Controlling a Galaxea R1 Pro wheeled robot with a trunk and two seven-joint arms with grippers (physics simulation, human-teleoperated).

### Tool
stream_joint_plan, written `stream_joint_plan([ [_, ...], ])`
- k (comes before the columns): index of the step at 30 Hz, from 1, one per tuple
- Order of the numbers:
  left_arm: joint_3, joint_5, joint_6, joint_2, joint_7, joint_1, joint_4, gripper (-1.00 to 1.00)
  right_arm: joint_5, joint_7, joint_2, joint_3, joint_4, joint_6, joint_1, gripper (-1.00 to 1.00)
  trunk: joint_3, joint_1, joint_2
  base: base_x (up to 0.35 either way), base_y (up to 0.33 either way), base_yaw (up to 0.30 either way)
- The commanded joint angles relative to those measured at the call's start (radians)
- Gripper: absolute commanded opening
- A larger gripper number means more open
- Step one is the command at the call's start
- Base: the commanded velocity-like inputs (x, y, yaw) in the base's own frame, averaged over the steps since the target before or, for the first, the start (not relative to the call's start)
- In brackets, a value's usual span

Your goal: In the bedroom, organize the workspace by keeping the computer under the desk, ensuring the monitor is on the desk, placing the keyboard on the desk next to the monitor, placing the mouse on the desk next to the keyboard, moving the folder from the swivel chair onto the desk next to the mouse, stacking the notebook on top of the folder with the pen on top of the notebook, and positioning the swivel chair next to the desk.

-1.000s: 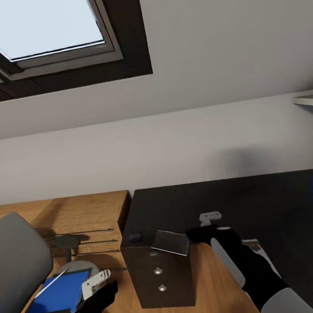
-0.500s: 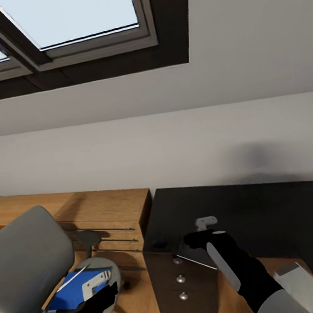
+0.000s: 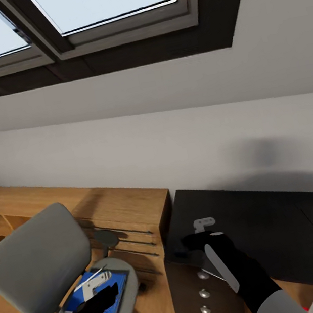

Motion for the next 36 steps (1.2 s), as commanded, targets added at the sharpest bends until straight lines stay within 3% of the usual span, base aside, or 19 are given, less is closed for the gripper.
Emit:
stream_joint_plan([
  [1, 0.001, 0.01, 0.004, -0.001, 0.008, -0.001, -0.001, 1.0, -0.011, -0.01, -0.001, 0.001, -0.001, 0.003, -0.001, 1.0, -0.003, 0.001, -0.002, 0.319, 0.002, 0.114],
  [8, -0.001, 0.01, 0.007, -0.001, 0.008, -0.001, -0.001, 1.0, -0.01, -0.009, -0.001, 0.0, -0.001, 0.003, -0.001, 1.0, -0.004, 0.001, -0.002, 0.246, 0.001, 0.026],
  [22, 0.001, 0.01, 0.011, 0.001, 0.007, -0.001, -0.002, 1.0, -0.013, -0.008, -0.003, -0.002, -0.001, 0.003, -0.001, 1.0, -0.009, 0.001, -0.002, 0.037, 0.0, 0.0],
  [36, 0.001, 0.012, 0.011, 0.001, 0.006, -0.001, -0.004, 1.0, -0.013, -0.008, -0.002, -0.002, -0.001, 0.002, -0.001, 1.0, -0.013, 0.001, -0.002, 0.282, 0.0, 0.0],
])
